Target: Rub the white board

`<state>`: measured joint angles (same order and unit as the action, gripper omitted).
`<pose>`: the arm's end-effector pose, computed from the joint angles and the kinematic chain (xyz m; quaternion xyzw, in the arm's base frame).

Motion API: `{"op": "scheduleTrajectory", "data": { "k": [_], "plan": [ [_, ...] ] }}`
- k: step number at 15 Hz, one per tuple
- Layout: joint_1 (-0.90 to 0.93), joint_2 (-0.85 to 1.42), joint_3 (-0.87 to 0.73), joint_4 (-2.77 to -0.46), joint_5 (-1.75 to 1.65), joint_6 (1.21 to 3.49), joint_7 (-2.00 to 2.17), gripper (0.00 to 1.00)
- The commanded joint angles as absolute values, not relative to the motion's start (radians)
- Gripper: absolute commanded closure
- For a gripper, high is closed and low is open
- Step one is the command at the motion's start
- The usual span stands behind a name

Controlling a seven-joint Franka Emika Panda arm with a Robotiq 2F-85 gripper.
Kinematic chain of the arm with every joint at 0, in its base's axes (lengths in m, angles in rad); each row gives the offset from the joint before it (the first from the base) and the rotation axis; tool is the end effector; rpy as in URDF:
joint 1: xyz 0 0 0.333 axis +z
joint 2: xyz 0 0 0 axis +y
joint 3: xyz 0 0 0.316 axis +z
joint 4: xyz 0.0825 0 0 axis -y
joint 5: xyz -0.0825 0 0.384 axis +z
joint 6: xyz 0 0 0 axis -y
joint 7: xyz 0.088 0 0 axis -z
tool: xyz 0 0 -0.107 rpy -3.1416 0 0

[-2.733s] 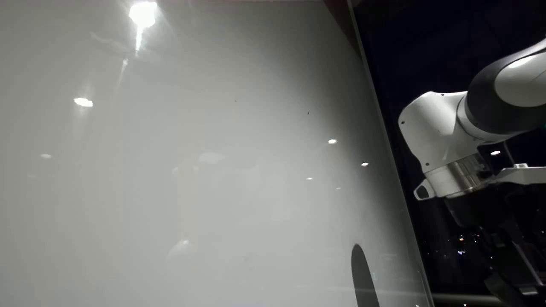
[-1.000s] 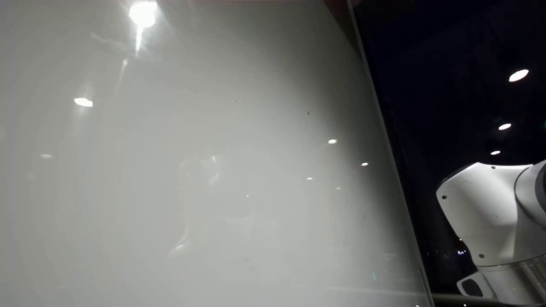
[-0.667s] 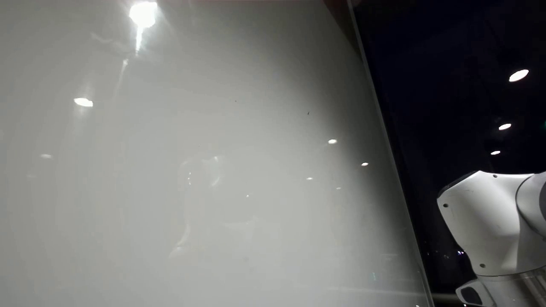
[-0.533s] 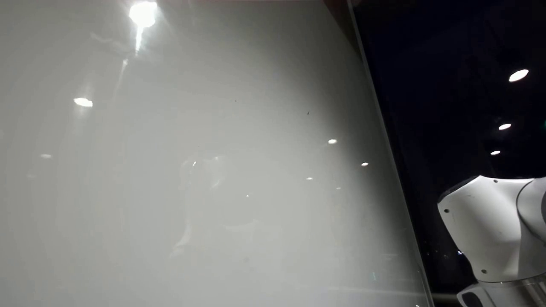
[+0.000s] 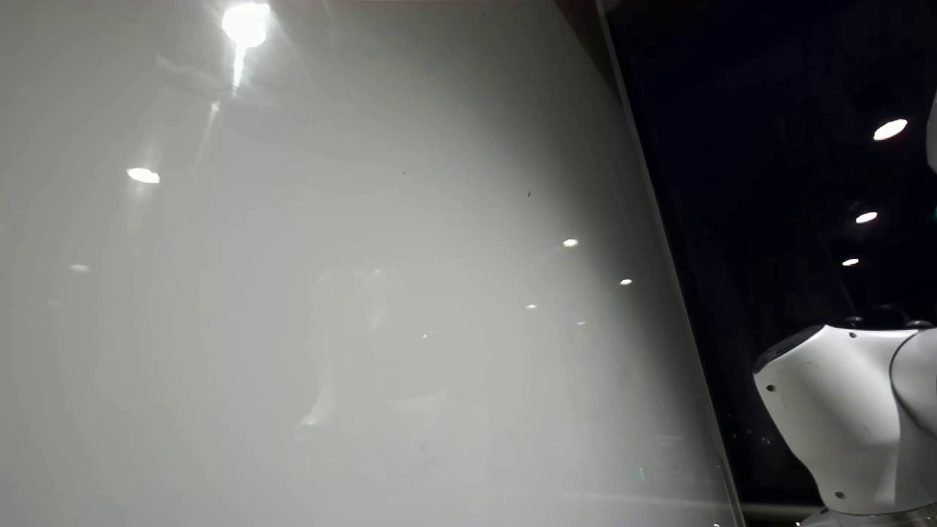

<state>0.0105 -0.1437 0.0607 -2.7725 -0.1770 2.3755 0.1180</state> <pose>0.3545 0.0223 0.2378 0.9892 0.0469 -0.1203 0.0687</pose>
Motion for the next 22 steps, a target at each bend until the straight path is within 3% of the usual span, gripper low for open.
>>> {"op": "scheduleTrajectory", "data": {
  "k": [1, 4, 5, 6, 9, 17, 22],
  "plan": [
    [0.014, -0.121, 0.064, -2.772, -0.19, 2.396, 0.136, 0.71],
    [0.011, -0.12, 0.06, -2.771, -0.191, 2.394, 0.135, 0.71],
    [0.01, -0.12, 0.059, -2.771, -0.19, 2.392, 0.134, 0.21],
    [0.01, -0.121, 0.058, -2.771, -0.188, 2.393, 0.134, 0.2],
    [0.01, -0.121, 0.057, -2.772, -0.187, 2.392, 0.133, 0.02],
    [0.016, -0.142, 0.057, -2.771, -0.171, 2.377, 0.114, 0.0],
    [0.052, -0.268, 0.064, -2.759, -0.055, 2.322, 0.06, 0.0]
  ]
}}
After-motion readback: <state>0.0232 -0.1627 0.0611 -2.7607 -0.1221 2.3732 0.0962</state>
